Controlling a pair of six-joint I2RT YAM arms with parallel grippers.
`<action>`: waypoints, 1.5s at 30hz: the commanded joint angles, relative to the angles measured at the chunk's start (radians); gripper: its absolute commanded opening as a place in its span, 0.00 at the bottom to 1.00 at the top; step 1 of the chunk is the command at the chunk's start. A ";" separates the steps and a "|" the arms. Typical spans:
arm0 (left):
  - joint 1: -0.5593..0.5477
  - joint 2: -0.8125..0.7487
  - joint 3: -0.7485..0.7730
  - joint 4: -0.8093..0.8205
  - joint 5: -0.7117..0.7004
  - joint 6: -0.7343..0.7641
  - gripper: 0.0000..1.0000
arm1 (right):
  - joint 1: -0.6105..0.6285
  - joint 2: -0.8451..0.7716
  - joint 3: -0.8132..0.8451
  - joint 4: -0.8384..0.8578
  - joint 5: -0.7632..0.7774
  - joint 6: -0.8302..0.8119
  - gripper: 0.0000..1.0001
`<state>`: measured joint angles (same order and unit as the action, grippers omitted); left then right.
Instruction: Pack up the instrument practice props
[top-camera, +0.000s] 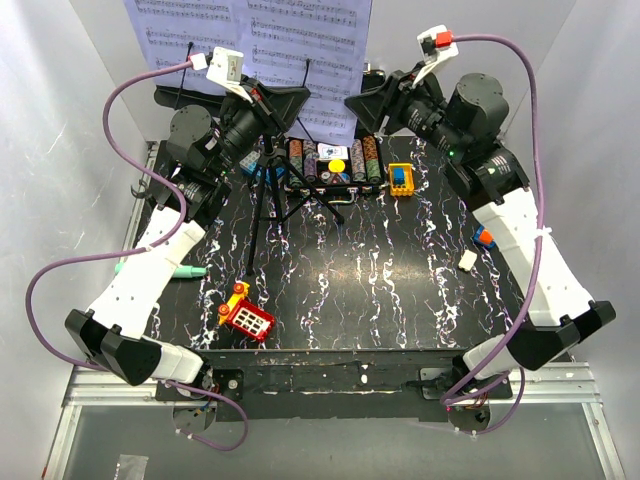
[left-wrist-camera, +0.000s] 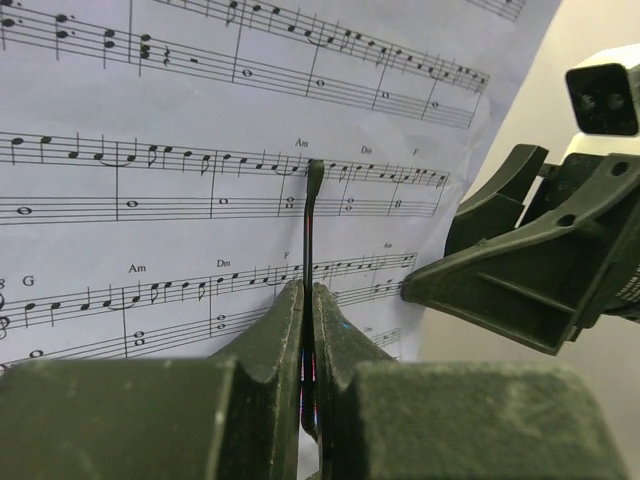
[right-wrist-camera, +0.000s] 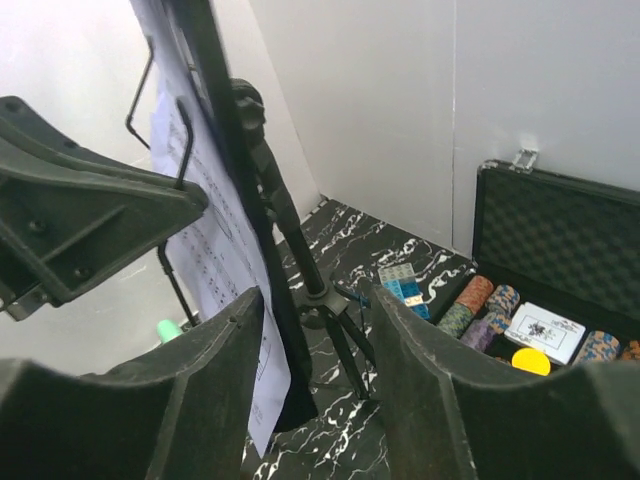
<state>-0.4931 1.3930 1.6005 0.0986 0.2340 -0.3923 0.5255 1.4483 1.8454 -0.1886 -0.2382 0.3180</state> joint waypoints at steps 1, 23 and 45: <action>0.007 -0.049 0.001 0.032 -0.009 0.004 0.00 | -0.002 -0.008 0.028 -0.008 0.053 -0.002 0.52; 0.007 -0.061 -0.020 0.042 -0.036 0.013 0.00 | -0.002 -0.150 -0.110 0.049 0.088 -0.022 0.18; 0.007 -0.075 -0.037 0.055 -0.045 0.020 0.00 | -0.002 -0.396 -0.238 -0.029 0.168 0.001 0.01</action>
<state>-0.4931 1.3727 1.5761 0.1104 0.2169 -0.3885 0.5274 1.1393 1.6264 -0.2008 -0.1318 0.3119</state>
